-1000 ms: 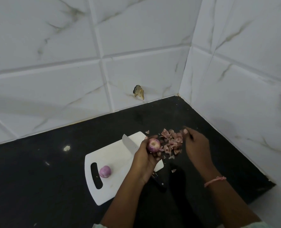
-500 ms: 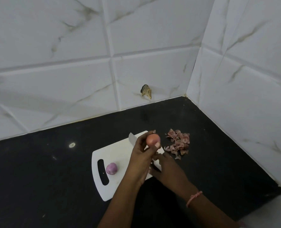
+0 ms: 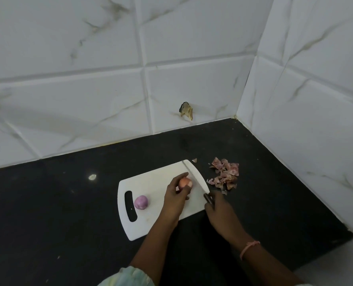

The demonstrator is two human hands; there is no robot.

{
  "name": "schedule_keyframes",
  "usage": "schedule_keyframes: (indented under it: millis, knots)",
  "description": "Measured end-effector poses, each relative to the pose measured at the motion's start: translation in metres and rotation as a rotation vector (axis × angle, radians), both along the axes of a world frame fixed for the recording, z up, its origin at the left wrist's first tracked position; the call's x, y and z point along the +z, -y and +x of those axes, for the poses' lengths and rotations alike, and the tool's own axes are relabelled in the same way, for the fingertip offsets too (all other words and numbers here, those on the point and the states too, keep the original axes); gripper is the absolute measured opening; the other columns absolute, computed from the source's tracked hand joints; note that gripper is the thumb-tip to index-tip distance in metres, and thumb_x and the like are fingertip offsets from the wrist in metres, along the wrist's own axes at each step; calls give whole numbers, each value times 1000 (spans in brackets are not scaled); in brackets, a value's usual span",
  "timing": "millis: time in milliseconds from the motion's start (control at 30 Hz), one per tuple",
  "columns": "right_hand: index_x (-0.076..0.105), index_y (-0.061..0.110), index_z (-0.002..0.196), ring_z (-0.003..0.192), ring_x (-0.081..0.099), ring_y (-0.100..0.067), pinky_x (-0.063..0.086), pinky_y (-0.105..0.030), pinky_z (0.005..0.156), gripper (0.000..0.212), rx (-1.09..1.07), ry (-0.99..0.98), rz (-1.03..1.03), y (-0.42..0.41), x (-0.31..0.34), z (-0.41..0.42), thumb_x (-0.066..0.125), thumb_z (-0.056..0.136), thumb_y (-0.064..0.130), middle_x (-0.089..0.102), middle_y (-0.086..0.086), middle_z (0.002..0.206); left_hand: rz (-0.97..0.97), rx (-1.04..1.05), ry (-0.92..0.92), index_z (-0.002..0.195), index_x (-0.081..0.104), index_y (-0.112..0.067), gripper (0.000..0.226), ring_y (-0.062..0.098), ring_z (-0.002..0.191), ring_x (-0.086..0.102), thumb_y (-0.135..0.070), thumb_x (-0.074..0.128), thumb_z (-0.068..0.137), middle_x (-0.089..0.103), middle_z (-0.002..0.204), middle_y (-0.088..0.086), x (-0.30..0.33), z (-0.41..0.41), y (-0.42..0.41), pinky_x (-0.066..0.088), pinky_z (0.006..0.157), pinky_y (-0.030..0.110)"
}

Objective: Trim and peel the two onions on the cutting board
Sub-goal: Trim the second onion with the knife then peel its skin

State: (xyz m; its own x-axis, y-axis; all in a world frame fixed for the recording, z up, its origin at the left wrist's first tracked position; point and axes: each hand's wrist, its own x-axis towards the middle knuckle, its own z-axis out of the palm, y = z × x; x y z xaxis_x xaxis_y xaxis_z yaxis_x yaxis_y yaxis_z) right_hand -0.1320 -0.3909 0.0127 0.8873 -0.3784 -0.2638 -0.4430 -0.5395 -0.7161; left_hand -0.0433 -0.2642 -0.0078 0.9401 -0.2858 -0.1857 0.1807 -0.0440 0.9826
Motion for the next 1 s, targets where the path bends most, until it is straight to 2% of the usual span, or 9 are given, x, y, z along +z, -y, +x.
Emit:
schedule_keyframes:
  millis: [67, 167, 267, 333, 467, 533, 633, 733, 1000]
  knots:
    - [46, 18, 128, 92, 61, -7, 51, -23, 74, 31, -103, 39, 125, 8, 3, -4, 53, 99, 26, 61, 4, 109, 123, -25, 99, 129, 58, -39, 42, 4, 106, 55, -19, 69, 93, 48, 132, -12, -7, 4, 0, 50, 83, 15]
    - [56, 21, 110, 81, 61, -6, 48, -24, 67, 18, -188, 83, 240, 10, 8, -6, 53, 99, 35, 62, 6, 94, 180, -41, 221, 134, 53, -27, 62, 4, 107, 56, -11, 80, 82, 52, 127, -14, -18, 8, 4, 48, 82, 10]
    - [61, 20, 94, 55, 50, -7, 40, -26, 51, 24, -239, 97, 358, 4, 9, -8, 49, 99, 40, 57, 0, 73, 256, -42, 296, 124, 57, -28, 53, 4, 104, 59, -12, 81, 80, 60, 125, -12, -29, 9, 6, 49, 81, 13]
    - [62, 17, 89, 50, 45, -8, 35, -26, 48, 32, -266, 88, 370, 3, 7, -9, 47, 100, 43, 53, -1, 67, 271, -42, 348, 122, 58, -32, 48, 6, 107, 59, -13, 78, 83, 60, 125, -11, -35, 8, 4, 52, 87, 20]
    - [57, 24, 90, 64, 57, -15, 46, -36, 61, 26, -200, 96, 185, 4, 0, -12, 43, 101, 43, 62, -2, 76, 274, -49, 392, 135, 54, -25, 49, 5, 118, 55, -14, 71, 90, 55, 132, -12, -38, 4, 0, 45, 96, 9]
    - [56, 26, 94, 74, 62, -14, 50, -33, 69, 21, -167, 99, 116, 4, -3, -12, 42, 102, 40, 64, 0, 83, 266, -40, 357, 139, 49, -25, 53, 2, 117, 55, -19, 70, 92, 53, 133, -15, -36, 3, 0, 41, 94, 4]
    - [60, 23, 94, 77, 61, -12, 46, -26, 67, 27, -124, 69, 90, 0, -4, -8, 41, 103, 39, 64, 0, 84, 270, -28, 362, 131, 49, -32, 45, -4, 113, 55, -23, 70, 92, 57, 129, -15, -36, 4, 0, 43, 95, 7]
    - [61, 19, 89, 78, 62, -22, 47, -33, 68, 32, -147, 46, 144, -1, -6, -4, 42, 102, 41, 64, -9, 85, 248, -24, 365, 130, 52, -31, 42, -2, 115, 57, -28, 70, 92, 60, 128, -15, -41, 6, -2, 48, 98, 19]
    - [63, 11, 86, 62, 54, -19, 43, -36, 61, 43, -186, 53, 215, -8, -11, 7, 45, 98, 48, 64, -19, 81, 187, -3, 278, 130, 47, -30, 31, -7, 115, 50, -42, 50, 102, 53, 128, -18, -34, 4, -1, 38, 95, 9]
